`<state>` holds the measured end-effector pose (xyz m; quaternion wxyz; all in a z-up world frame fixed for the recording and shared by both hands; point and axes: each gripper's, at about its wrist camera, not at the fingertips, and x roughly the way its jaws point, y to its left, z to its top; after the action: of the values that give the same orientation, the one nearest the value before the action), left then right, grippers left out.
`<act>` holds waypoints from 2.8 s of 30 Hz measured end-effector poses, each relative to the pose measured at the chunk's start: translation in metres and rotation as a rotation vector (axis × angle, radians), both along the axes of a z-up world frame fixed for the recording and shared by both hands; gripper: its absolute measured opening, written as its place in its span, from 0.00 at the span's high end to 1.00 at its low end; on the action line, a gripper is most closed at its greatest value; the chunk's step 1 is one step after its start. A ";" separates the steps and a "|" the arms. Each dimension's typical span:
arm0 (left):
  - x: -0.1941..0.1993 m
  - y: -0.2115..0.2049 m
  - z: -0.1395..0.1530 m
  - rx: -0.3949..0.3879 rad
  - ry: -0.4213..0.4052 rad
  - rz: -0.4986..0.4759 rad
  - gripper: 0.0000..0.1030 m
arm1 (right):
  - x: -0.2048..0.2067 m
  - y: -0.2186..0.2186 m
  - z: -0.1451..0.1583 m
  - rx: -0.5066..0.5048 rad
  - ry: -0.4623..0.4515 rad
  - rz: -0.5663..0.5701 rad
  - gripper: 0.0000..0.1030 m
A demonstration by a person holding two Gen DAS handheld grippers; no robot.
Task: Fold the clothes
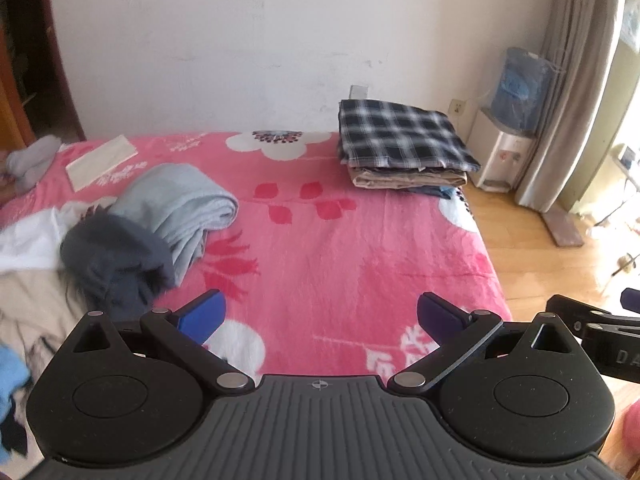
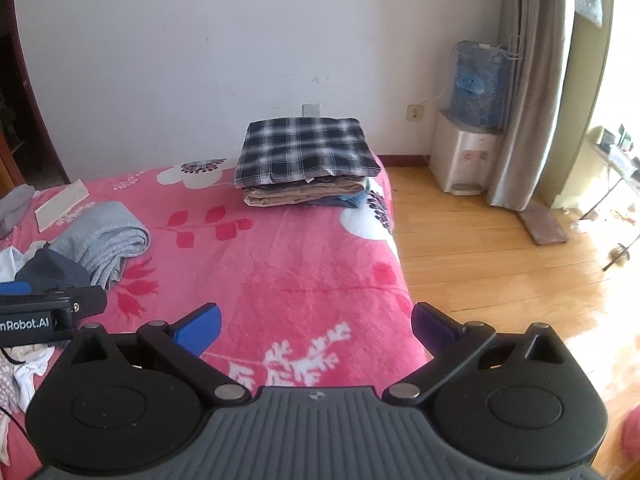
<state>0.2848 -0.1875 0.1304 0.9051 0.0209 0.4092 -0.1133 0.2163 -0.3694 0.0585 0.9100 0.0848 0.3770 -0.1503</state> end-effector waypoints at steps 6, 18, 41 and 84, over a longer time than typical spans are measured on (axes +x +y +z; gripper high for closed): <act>-0.022 0.005 0.003 -0.023 0.009 0.026 0.00 | -0.017 0.015 0.008 -0.036 0.000 -0.047 0.00; -0.040 0.000 0.016 0.026 -0.054 0.007 0.00 | -0.030 0.036 0.007 -0.105 0.015 -0.073 0.00; -0.047 -0.003 0.016 0.058 -0.057 0.027 0.00 | -0.034 0.038 0.000 -0.111 0.029 -0.051 0.00; -0.053 -0.034 0.026 0.045 -0.101 -0.050 0.00 | -0.048 0.014 0.008 -0.131 0.024 -0.107 0.00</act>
<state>0.2321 -0.2212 0.1565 0.9208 0.0570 0.3650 -0.1254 0.1684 -0.3559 0.0663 0.8996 0.0435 0.3723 -0.2241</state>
